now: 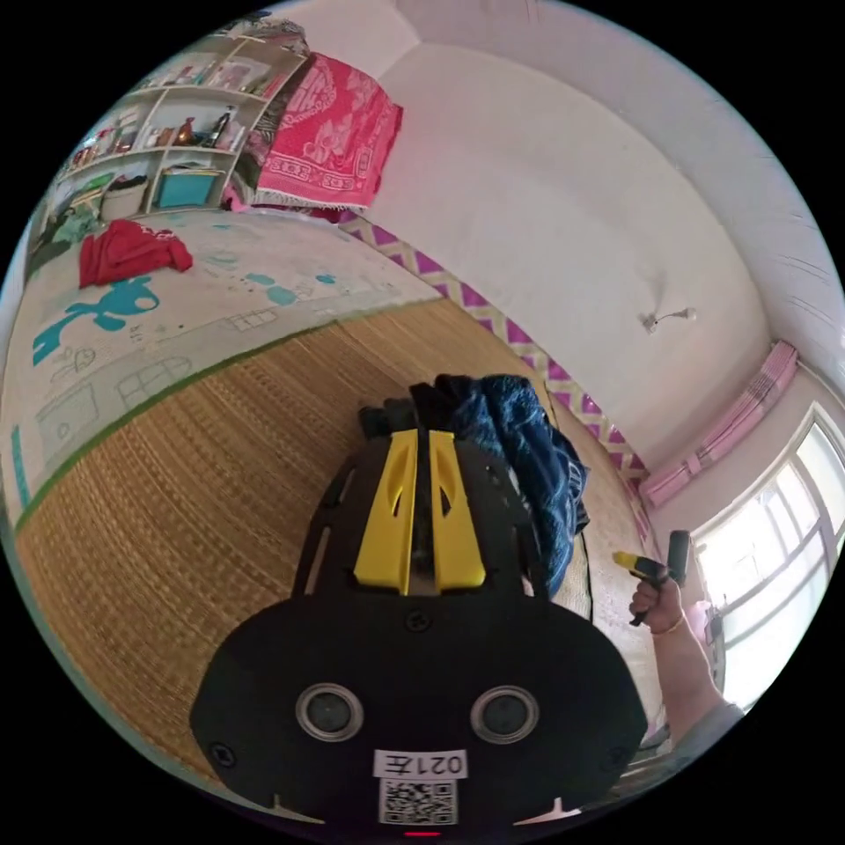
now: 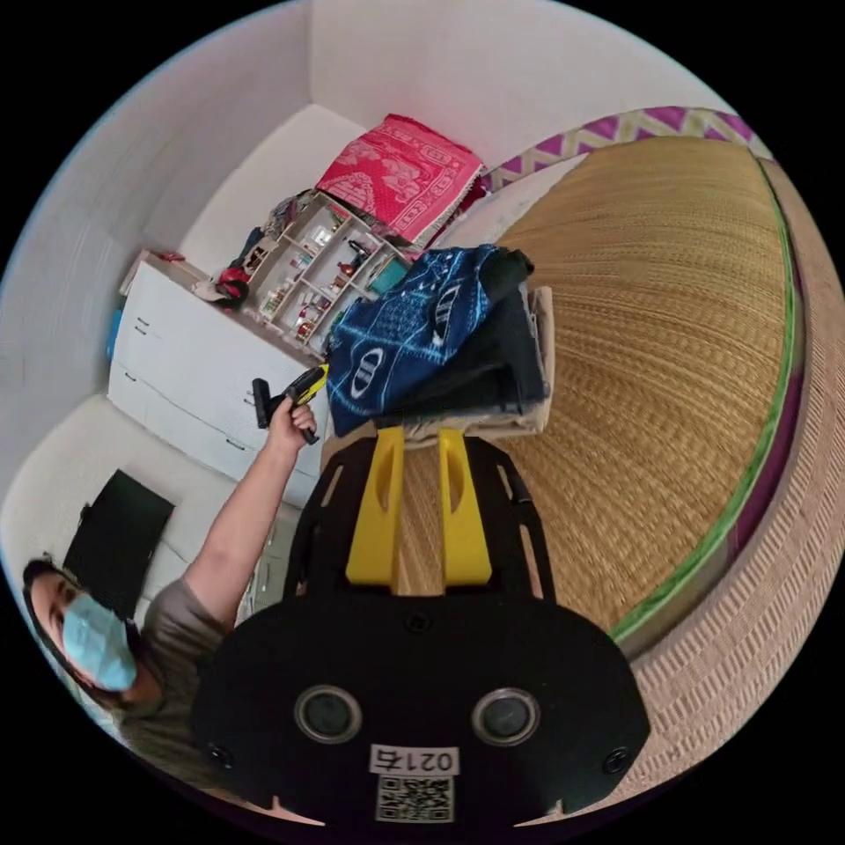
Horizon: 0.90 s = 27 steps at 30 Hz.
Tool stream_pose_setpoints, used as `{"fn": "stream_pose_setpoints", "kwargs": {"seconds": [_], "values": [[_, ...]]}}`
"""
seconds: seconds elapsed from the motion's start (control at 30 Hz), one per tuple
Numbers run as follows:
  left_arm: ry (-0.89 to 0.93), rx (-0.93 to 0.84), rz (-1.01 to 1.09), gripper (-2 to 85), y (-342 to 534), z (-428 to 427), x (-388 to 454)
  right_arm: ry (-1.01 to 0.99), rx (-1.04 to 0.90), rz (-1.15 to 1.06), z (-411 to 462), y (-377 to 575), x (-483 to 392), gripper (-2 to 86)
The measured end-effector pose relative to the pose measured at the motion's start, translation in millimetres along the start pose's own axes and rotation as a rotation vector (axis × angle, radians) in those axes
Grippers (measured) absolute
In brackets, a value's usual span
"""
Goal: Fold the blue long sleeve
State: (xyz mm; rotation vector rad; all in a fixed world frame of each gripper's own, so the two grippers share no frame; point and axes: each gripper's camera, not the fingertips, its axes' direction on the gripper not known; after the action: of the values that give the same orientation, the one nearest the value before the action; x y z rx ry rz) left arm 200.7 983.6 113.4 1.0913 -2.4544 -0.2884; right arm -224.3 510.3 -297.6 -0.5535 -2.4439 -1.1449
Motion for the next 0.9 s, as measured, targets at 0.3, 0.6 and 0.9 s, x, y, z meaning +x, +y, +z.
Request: {"fn": "stream_pose_setpoints", "kwargs": {"seconds": [0.3, 0.6, 0.9], "values": [[0.374, -0.372, 0.135, -0.9, 202, 11, 35, -0.057, -0.013, 0.042, -126, 214, -8, -0.6], [0.815, -1.024, -0.206, -1.0, 437, 153, 143, -0.6, 0.061, 0.541, -79, 359, 45, -0.7], [0.76, -1.101, -0.328, -1.0, 518, 204, 161, -0.518, 0.175, 0.768, -67, 360, 25, -0.6]]}}
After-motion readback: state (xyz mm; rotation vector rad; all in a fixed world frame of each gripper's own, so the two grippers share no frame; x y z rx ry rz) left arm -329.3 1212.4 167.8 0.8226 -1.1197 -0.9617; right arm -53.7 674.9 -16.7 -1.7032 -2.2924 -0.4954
